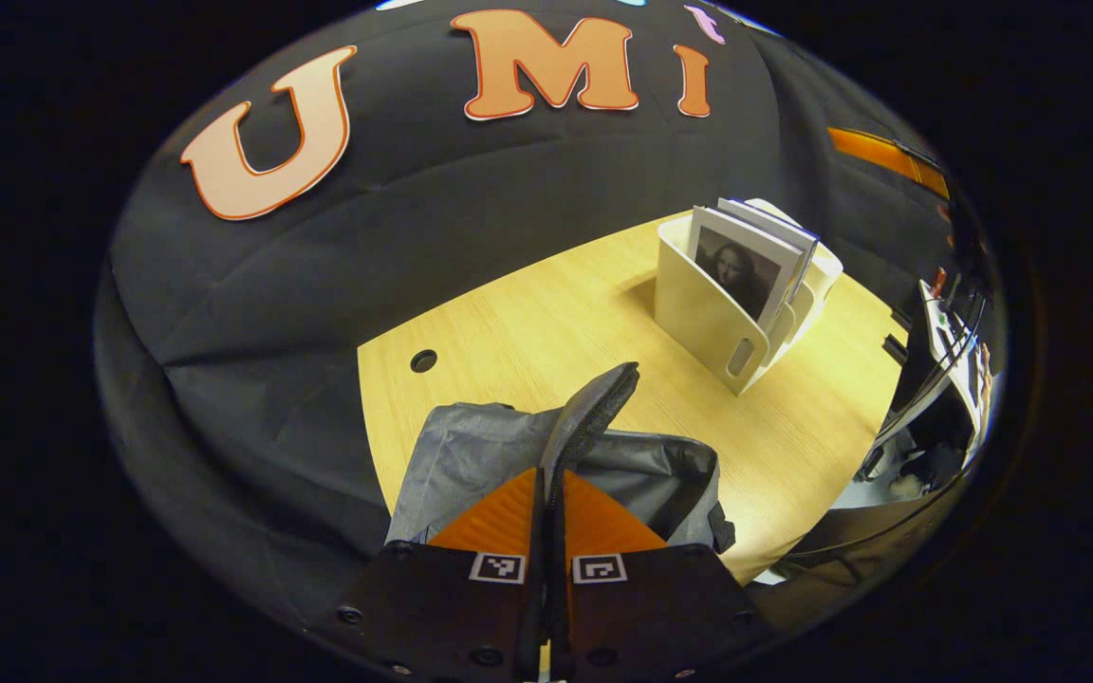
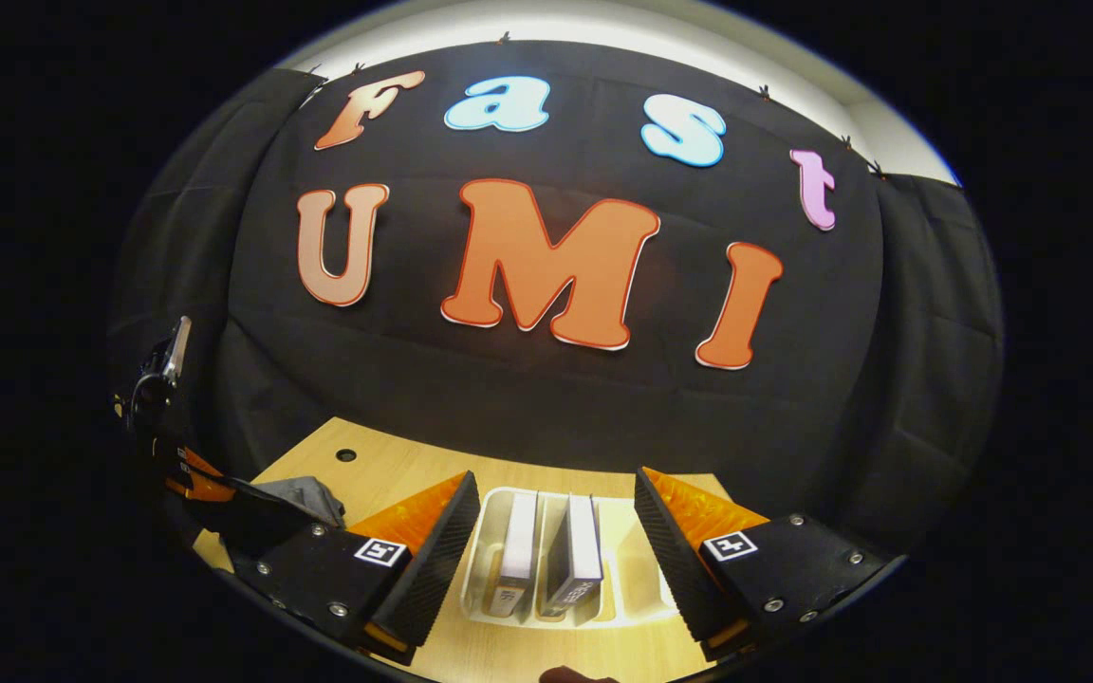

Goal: Open the schoolbag, grab two books from the bookshelf and put them into the schoolbag.

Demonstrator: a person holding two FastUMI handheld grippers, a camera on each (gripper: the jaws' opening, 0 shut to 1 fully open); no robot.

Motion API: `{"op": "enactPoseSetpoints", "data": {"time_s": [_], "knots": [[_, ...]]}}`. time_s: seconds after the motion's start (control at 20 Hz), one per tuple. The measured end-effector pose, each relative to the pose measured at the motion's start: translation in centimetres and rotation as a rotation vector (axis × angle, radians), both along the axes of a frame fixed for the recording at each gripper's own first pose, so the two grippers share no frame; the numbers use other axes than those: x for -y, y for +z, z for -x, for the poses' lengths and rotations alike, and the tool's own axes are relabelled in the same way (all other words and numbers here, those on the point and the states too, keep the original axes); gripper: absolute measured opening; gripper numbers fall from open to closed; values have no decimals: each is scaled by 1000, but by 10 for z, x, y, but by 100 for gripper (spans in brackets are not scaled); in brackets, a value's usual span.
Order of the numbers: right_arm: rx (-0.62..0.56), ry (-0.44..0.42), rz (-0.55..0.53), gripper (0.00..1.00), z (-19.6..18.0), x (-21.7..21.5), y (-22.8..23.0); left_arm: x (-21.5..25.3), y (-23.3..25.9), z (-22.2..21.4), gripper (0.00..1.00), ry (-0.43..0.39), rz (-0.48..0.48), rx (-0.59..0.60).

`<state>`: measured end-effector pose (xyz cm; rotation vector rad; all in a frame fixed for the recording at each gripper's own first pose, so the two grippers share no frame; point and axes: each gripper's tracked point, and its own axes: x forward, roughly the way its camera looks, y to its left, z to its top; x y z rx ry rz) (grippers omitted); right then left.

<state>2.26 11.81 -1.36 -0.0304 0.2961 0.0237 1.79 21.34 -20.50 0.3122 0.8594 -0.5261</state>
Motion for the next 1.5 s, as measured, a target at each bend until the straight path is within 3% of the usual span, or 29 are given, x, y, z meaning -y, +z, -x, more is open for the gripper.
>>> {"op": "enactPoseSetpoints", "data": {"time_s": [0.2, 0.35, 0.6, 0.8, 1.05, 1.15, 1.3, 1.35, 1.4, 1.5], "knots": [[-163, 21, -39, 98, -13, -11, -29, -5, 8, -3, 4, -51, 27, -37], [-276, 83, -87, 98, -21, -24, -52, -4, 15, -6, 4, -60, 63, -94], [-469, 137, -154, 99, -36, -39, -93, 3, 21, -13, 3, -73, 49, -148], [-616, 133, -92, 97, -50, -35, -121, 5, 24, -10, 2, -92, 9, -169], [-783, 113, -40, 93, -67, -30, -161, 6, 14, -12, 2, -48, 13, -183], [-829, 90, -19, 85, -74, -25, -174, 1, 12, -12, 3, -34, 7, -185], [-901, 79, -55, 50, -76, -32, -185, 4, 7, -8, 3, -12, 13, -197], [-921, 84, -86, 51, -73, -33, -179, 4, 6, -7, 2, -9, 12, -200], [-937, 87, -104, 36, -71, -36, -180, 4, 5, -7, 3, -5, 11, -202], [-945, 105, -117, 31, -68, -35, -178, 7, 4, -7, 3, 3, 9, -206]]}}
